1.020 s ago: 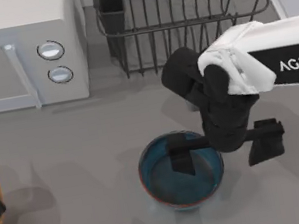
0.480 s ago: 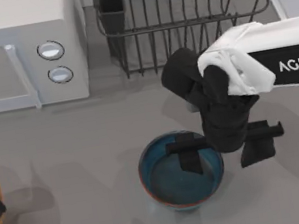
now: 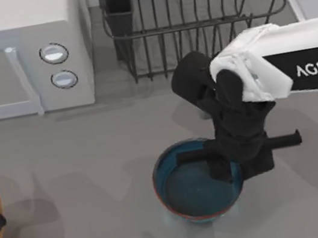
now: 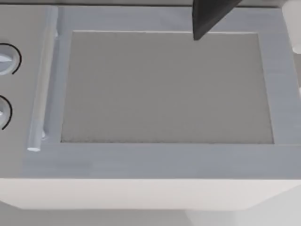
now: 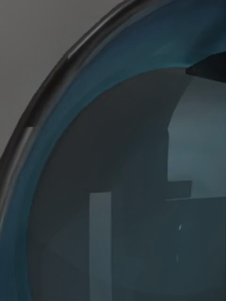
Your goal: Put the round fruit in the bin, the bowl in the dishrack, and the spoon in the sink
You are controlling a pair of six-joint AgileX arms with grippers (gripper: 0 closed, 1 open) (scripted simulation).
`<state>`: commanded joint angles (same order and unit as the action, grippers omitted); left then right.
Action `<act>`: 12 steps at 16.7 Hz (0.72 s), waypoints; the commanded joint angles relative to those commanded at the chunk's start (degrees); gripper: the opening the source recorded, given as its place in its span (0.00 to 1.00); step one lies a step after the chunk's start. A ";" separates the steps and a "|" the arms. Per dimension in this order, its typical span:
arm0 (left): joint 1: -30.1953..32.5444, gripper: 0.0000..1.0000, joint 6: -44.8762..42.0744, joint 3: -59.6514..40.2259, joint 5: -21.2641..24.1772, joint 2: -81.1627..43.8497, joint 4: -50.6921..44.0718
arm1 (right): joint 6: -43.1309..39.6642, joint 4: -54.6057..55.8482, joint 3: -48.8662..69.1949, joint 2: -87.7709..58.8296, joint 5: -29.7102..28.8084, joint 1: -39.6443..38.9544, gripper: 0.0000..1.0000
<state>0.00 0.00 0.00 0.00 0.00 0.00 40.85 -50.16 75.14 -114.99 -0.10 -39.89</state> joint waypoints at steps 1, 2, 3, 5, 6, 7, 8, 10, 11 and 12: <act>0.00 1.00 0.00 0.00 0.00 0.00 0.00 | 0.00 0.00 0.00 0.00 0.00 0.00 0.00; 0.00 1.00 0.00 0.00 0.00 0.00 0.00 | 0.00 0.00 0.00 0.00 0.00 0.00 0.00; 0.00 1.00 0.00 0.00 0.00 0.00 0.00 | 0.00 0.00 0.00 0.00 0.00 0.00 0.00; 0.00 1.00 0.00 0.00 0.00 0.00 0.00 | 0.00 0.00 0.00 0.00 0.00 0.00 0.00; 0.00 1.00 0.00 0.00 0.00 0.00 0.00 | 0.00 0.00 0.00 0.00 0.00 0.00 0.00; 0.00 1.00 0.00 0.00 0.00 0.00 0.00 | 0.00 0.00 0.00 0.00 0.00 0.00 0.00; 0.00 1.00 0.00 0.00 0.00 0.00 0.00 | 0.00 -0.06 0.04 0.12 -0.02 0.06 0.00; 0.00 1.00 0.00 0.00 0.00 0.00 0.00 | 0.01 -1.01 0.96 0.34 0.00 -0.02 0.00; 0.00 1.00 0.00 0.00 0.00 0.00 0.00 | 0.03 -2.39 2.21 0.71 0.02 -0.03 0.00; 0.00 1.00 0.00 0.00 0.00 0.00 0.00 | 0.06 -4.37 3.80 1.20 0.03 -0.03 0.00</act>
<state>0.00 0.00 0.00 0.00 0.00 0.00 40.91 -54.53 78.94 -113.79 -0.07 -39.92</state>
